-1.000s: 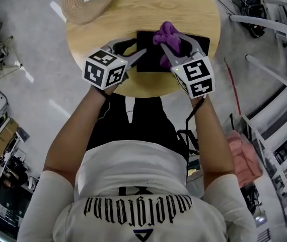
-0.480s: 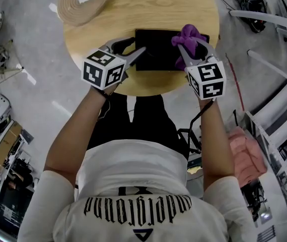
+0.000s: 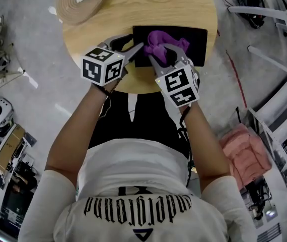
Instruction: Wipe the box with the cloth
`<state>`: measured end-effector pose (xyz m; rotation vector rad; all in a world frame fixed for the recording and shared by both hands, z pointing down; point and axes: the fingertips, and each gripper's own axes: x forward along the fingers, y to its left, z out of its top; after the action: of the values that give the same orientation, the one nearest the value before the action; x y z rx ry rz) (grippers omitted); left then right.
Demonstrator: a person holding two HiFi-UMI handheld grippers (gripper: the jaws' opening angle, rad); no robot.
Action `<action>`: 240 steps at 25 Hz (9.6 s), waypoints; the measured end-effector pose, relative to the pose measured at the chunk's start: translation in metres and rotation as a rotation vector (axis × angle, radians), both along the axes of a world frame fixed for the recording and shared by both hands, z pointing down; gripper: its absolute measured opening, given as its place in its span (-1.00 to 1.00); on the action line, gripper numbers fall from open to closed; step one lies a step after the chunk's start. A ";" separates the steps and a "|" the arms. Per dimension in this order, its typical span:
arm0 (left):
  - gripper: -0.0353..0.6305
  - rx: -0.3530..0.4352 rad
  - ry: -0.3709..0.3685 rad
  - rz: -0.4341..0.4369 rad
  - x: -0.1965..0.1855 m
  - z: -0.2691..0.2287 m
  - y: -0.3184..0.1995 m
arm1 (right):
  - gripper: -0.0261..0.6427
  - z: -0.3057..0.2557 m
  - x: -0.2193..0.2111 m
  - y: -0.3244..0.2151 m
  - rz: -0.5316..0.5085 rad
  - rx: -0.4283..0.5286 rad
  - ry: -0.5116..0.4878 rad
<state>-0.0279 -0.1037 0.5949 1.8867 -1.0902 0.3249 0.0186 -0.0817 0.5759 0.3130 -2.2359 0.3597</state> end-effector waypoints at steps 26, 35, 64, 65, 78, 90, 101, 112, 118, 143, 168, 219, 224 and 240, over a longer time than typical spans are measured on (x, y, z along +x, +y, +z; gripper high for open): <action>-0.29 0.022 -0.028 0.032 0.001 0.001 0.005 | -0.51 0.053 0.029 0.081 0.347 -0.119 0.031; -0.29 0.019 -0.030 0.021 0.001 0.003 0.002 | -0.51 0.045 0.056 0.063 0.372 -0.127 0.035; -0.29 0.004 -0.061 0.036 0.000 -0.001 0.002 | -0.51 0.052 0.159 0.012 0.432 -0.147 0.146; -0.29 0.003 -0.062 0.036 0.001 0.000 0.001 | -0.51 0.052 0.148 0.016 0.406 -0.155 0.137; -0.29 -0.015 -0.077 0.061 0.001 0.000 0.001 | -0.50 0.046 0.172 0.006 0.274 -0.164 0.162; -0.28 -0.057 -0.082 0.045 0.003 -0.004 0.003 | -0.50 0.040 0.211 -0.009 -0.404 -0.032 0.303; -0.26 -0.063 -0.055 0.019 -0.004 -0.004 -0.001 | -0.50 0.046 0.202 -0.058 -1.005 0.099 0.477; -0.26 -0.075 -0.059 -0.003 -0.005 -0.004 -0.003 | -0.50 0.035 0.142 -0.161 -0.959 0.329 0.489; -0.26 -0.078 -0.060 -0.017 -0.006 -0.003 -0.003 | -0.50 0.022 0.176 -0.100 -0.987 0.281 0.466; -0.26 -0.090 -0.030 -0.011 -0.005 -0.003 -0.002 | -0.50 0.044 0.151 -0.143 -1.007 0.311 0.449; -0.26 -0.096 -0.029 0.012 -0.004 -0.001 -0.003 | -0.49 0.047 0.158 -0.139 -1.125 0.267 0.475; -0.25 -0.125 0.015 -0.006 -0.018 -0.001 0.000 | -0.50 0.041 0.099 -0.149 -2.150 0.531 0.541; -0.25 -0.124 0.017 -0.010 -0.015 -0.003 -0.001 | -0.50 0.054 0.020 -0.111 -2.195 0.706 0.374; -0.26 -0.123 -0.007 -0.012 -0.019 -0.001 -0.003 | -0.50 0.029 -0.061 -0.070 -2.056 0.821 0.227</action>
<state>-0.0469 -0.1063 0.5935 1.7707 -1.0616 0.3830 -0.0421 -0.1514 0.6050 -1.3827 -1.3165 -1.5239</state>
